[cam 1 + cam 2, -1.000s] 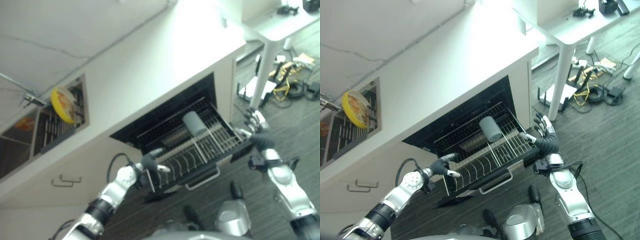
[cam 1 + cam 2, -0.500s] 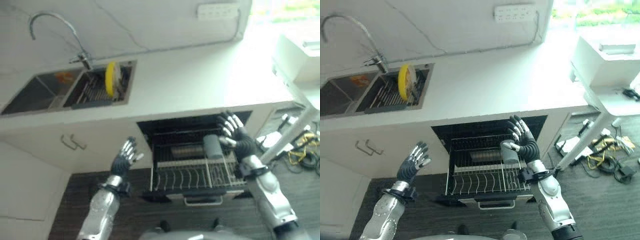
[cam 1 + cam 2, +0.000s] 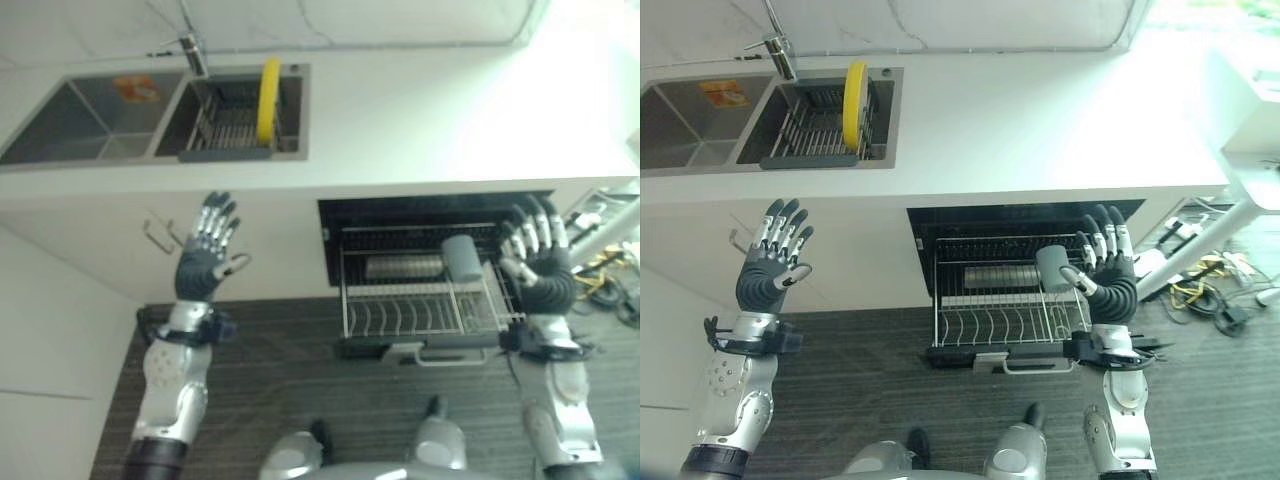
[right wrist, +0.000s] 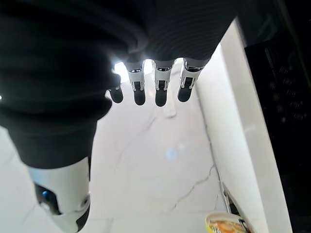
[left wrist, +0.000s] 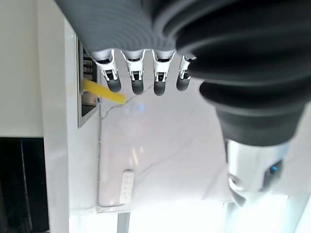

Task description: Place the dishes in the dishwasher.

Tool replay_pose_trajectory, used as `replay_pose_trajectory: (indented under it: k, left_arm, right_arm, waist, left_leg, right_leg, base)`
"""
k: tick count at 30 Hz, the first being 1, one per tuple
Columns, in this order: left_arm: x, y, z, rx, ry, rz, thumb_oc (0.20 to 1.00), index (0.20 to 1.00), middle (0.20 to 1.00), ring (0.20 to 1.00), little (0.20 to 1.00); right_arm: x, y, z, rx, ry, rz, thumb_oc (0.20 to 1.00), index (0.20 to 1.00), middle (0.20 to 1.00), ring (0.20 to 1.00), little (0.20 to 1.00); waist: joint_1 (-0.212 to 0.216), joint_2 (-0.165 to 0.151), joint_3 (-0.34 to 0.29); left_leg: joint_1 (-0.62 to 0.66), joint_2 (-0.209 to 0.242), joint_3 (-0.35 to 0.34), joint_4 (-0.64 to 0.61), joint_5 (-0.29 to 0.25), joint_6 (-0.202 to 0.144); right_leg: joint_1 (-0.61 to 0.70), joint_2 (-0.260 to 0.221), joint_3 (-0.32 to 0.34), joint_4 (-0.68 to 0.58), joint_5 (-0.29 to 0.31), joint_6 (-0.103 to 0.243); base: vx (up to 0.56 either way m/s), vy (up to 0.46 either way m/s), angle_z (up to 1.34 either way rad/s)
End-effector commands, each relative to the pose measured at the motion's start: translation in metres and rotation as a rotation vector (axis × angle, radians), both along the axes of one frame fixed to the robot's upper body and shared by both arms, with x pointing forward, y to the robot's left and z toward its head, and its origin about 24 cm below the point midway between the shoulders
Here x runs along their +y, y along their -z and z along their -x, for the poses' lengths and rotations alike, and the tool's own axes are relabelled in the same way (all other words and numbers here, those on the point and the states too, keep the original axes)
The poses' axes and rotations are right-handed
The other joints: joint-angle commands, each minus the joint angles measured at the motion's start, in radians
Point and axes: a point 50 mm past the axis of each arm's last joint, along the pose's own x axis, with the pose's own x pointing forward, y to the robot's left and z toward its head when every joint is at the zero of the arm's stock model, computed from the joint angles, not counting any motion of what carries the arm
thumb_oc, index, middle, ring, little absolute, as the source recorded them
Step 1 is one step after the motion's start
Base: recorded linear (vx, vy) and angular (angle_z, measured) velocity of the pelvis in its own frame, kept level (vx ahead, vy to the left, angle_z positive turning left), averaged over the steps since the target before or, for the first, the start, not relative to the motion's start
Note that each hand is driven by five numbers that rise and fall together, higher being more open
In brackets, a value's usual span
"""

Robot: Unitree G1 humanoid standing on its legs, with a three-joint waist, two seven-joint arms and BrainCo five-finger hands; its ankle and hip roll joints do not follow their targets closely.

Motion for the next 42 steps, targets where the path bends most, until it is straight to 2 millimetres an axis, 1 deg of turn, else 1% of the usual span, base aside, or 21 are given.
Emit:
replay_pose_trajectory:
  k: [1,6,7,9,10,11,12,13,15,17,18,19,22,28,30,31,32,35,38,40,42]
  left_arm:
    - [0.005,-0.024,0.010,-0.127,-0.026,-0.053,1.000,1.000,1.000,1.000,1.000]
    - [-0.004,-0.019,0.006,-0.142,-0.027,-0.040,1.000,1.000,1.000,1.000,1.000]
    - [-0.007,-0.017,0.007,-0.137,-0.016,-0.040,1.000,1.000,1.000,1.000,1.000]
    - [-0.010,-0.013,0.006,-0.124,-0.008,-0.058,1.000,1.000,1.000,1.000,1.000]
    - [-0.011,-0.013,0.006,-0.123,-0.007,-0.061,1.000,1.000,1.000,1.000,1.000]
    - [-0.012,-0.012,0.006,-0.115,-0.001,-0.054,1.000,1.000,1.000,1.000,1.000]
    - [-0.011,-0.011,0.007,-0.111,-0.008,-0.054,1.000,1.000,1.000,1.000,1.000]
    - [-0.010,-0.010,0.009,-0.109,-0.017,-0.042,1.000,1.000,1.000,1.000,1.000]
    - [-0.008,-0.008,0.010,-0.100,-0.030,-0.002,1.000,1.000,1.000,1.000,1.000]
    - [-0.007,-0.007,0.009,-0.106,-0.025,-0.009,1.000,1.000,1.000,1.000,1.000]
    - [-0.009,-0.007,0.008,-0.106,-0.009,-0.030,1.000,1.000,1.000,1.000,1.000]
    - [-0.009,-0.007,0.008,-0.106,-0.009,-0.030,1.000,1.000,1.000,1.000,1.000]
    - [-0.014,-0.010,0.005,-0.104,0.023,-0.067,1.000,1.000,1.000,1.000,1.000]
    - [-0.015,-0.012,0.001,-0.090,0.029,-0.107,1.000,1.000,1.000,1.000,1.000]
    - [-0.015,-0.012,0.002,-0.082,0.026,-0.115,1.000,1.000,1.000,1.000,1.000]
    - [-0.013,-0.012,0.004,-0.081,0.014,-0.117,1.000,1.000,1.000,1.000,1.000]
    - [-0.013,-0.013,0.004,-0.084,0.014,-0.117,1.000,1.000,1.000,1.000,1.000]
    - [-0.012,-0.017,0.006,-0.107,-0.004,-0.114,1.000,1.000,1.000,1.000,1.000]
    - [-0.012,-0.016,0.006,-0.111,-0.021,-0.101,1.000,1.000,1.000,1.000,1.000]
    - [-0.015,-0.012,0.008,-0.110,-0.015,-0.089,1.000,1.000,1.000,1.000,1.000]
    - [-0.016,-0.010,0.006,-0.104,-0.013,-0.088,1.000,1.000,1.000,1.000,1.000]
  right_arm:
    - [-0.001,-0.024,-0.007,-0.149,-0.010,0.019,1.000,1.000,1.000,1.000,1.000]
    - [0.000,-0.026,-0.013,-0.184,-0.001,0.023,1.000,1.000,1.000,1.000,1.000]
    - [0.000,-0.028,-0.013,-0.195,0.004,0.041,1.000,1.000,1.000,1.000,1.000]
    - [-0.001,-0.028,-0.011,-0.193,0.030,0.081,1.000,1.000,1.000,1.000,1.000]
    - [-0.002,-0.027,-0.012,-0.183,0.026,0.071,1.000,1.000,1.000,1.000,1.000]
    - [-0.002,-0.025,-0.015,-0.175,0.013,0.056,1.000,1.000,1.000,1.000,1.000]
    - [0.001,-0.023,-0.015,-0.175,0.008,0.085,1.000,1.000,1.000,1.000,1.000]
    - [0.004,-0.023,-0.015,-0.170,-0.004,0.109,1.000,1.000,1.000,1.000,1.000]
    - [0.006,-0.021,-0.014,-0.148,-0.023,0.127,1.000,1.000,1.000,1.000,1.000]
    - [0.006,-0.022,-0.014,-0.150,-0.021,0.132,1.000,1.000,1.000,1.000,1.000]
    - [0.002,-0.022,-0.012,-0.153,-0.007,0.134,1.000,1.000,1.000,1.000,1.000]
    - [0.002,-0.022,-0.012,-0.153,-0.007,0.134,1.000,1.000,1.000,1.000,1.000]
    - [-0.005,-0.020,-0.008,-0.141,0.003,0.097,1.000,1.000,1.000,1.000,1.000]
    - [-0.001,-0.017,-0.007,-0.125,0.009,0.055,1.000,1.000,1.000,1.000,1.000]
    - [0.003,-0.016,-0.008,-0.118,-0.005,0.052,1.000,1.000,1.000,1.000,1.000]
    - [0.007,-0.016,-0.010,-0.112,-0.028,0.051,1.000,1.000,1.000,1.000,1.000]
    - [0.009,-0.016,-0.011,-0.112,-0.031,0.049,1.000,1.000,1.000,1.000,1.000]
    - [0.013,-0.020,-0.014,-0.145,-0.054,0.062,1.000,1.000,1.000,1.000,1.000]
    - [0.015,-0.022,-0.018,-0.159,-0.064,0.073,1.000,1.000,1.000,1.000,1.000]
    - [0.012,-0.023,-0.019,-0.160,-0.060,0.074,1.000,1.000,1.000,1.000,1.000]
    - [0.011,-0.023,-0.019,-0.158,-0.063,0.083,1.000,1.000,1.000,1.000,1.000]
  waist:
    - [0.026,0.010,-0.068]
    - [0.028,0.001,-0.056]
    - [0.013,-0.010,-0.050]
    - [0.010,-0.025,-0.034]
    - [0.014,-0.024,-0.028]
    - [0.018,-0.018,-0.028]
    - [0.021,-0.005,-0.033]
    - [0.023,0.007,-0.031]
    - [0.026,0.019,-0.030]
    - [0.022,0.024,-0.032]
    - [0.009,0.032,-0.043]
    - [0.009,0.032,-0.043]
    - [0.002,0.040,-0.060]
    - [0.012,0.043,-0.084]
    - [0.029,0.040,-0.091]
    - [0.045,0.037,-0.095]
    - [0.047,0.034,-0.095]
    - [0.065,0.021,-0.092]
    - [0.071,0.013,-0.088]
    - [0.060,0.004,-0.088]
    - [0.048,0.000,-0.090]
  left_leg:
    - [0.007,0.003,0.019,-0.028,-0.046,-0.047]
    - [-0.016,-0.031,-0.001,0.034,-0.068,-0.054]
    - [-0.036,-0.033,0.022,0.148,-0.120,-0.056]
    - [-0.127,-0.014,-0.009,0.356,-0.090,-0.091]
    - [-0.157,-0.017,-0.041,0.388,-0.070,-0.100]
    - [-0.178,-0.009,-0.080,0.350,-0.036,-0.105]
    - [-0.170,0.027,-0.097,0.257,0.010,-0.119]
    - [-0.174,0.069,-0.116,0.164,0.081,-0.142]
    - [-0.186,0.134,-0.151,0.059,0.167,-0.173]
    - [-0.183,0.171,-0.159,0.037,0.175,-0.183]
    - [-0.145,0.177,-0.119,0.012,0.124,-0.180]
    - [-0.145,0.177,-0.119,0.012,0.124,-0.180]
    - [-0.078,0.115,-0.128,0.006,0.052,-0.156]
    - [-0.029,0.032,-0.117,-0.023,-0.001,-0.086]
    - [-0.026,0.024,-0.083,-0.033,-0.005,-0.070]
    - [-0.023,0.017,-0.056,-0.052,-0.007,-0.056]
    - [-0.023,0.011,-0.056,-0.056,-0.010,-0.052]
    - [-0.038,-0.006,-0.038,-0.057,-0.008,-0.052]
    - [-0.060,-0.023,-0.061,-0.034,-0.006,-0.059]
    - [-0.068,-0.024,-0.068,-0.026,0.008,-0.078]
    - [-0.076,-0.030,-0.069,0.003,-0.003,-0.081]
  right_leg:
    - [0.067,0.052,-0.070,-0.154,0.012,-0.002]
    - [0.120,0.092,-0.064,-0.288,-0.042,-0.062]
    - [0.130,0.083,-0.045,-0.313,-0.036,-0.079]
    - [0.149,0.082,-0.018,-0.335,-0.022,-0.102]
    - [0.154,0.086,-0.003,-0.338,-0.017,-0.107]
    - [0.154,0.095,0.032,-0.342,-0.013,-0.104]
    - [0.162,0.102,0.053,-0.344,-0.023,-0.097]
    - [0.178,0.104,0.069,-0.347,-0.038,-0.094]
    - [0.205,0.090,0.089,-0.348,-0.061,-0.087]
    - [0.210,0.063,0.094,-0.332,-0.075,-0.077]
    - [0.208,0.032,0.078,-0.318,-0.079,-0.059]
    - [0.208,0.032,0.078,-0.318,-0.079,-0.059]
    - [0.190,-0.026,0.071,-0.299,-0.054,-0.020]
    - [0.153,-0.075,0.059,-0.259,-0.002,0.030]
    - [0.146,-0.080,0.014,-0.237,0.011,0.036]
    - [0.128,-0.059,-0.015,-0.210,0.015,0.035]
    - [0.115,-0.024,-0.013,-0.201,0.006,0.023]
    - [0.104,0.053,-0.059,-0.216,-0.031,-0.018]
    - [0.127,0.077,-0.052,-0.302,-0.047,-0.053]
    - [0.153,0.097,-0.025,-0.389,-0.016,-0.066]
    - [0.156,0.102,-0.013,-0.413,0.001,-0.071]
  base:
    - [-0.13,0.119,0.17]
    - [-0.08,-0.043,-0.18]
    - [-0.02,-0.066,0.13]
    - [0.01,-0.034,0.45]
    - [0.07,0.109,0.42]
    - [0.20,0.289,0.11]
    - [0.29,0.422,-0.51]
    - [0.35,0.464,-0.72]
    - [0.33,0.424,-0.85]
    - [0.33,0.479,-0.69]
    - [0.28,0.435,-0.68]
    - [0.27,0.439,-0.59]
    - [0.24,0.384,-0.09]
    - [0.14,0.247,-0.09]
    - [0.02,0.178,-0.11]
    - [-0.02,0.118,-0.37]
    - [-0.03,0.079,-0.72]
    - [-0.08,-0.016,-0.49]
    - [-0.07,-0.135,-0.21]
    - [-0.09,-0.197,0.12]
    - [-0.07,-0.127,0.21]
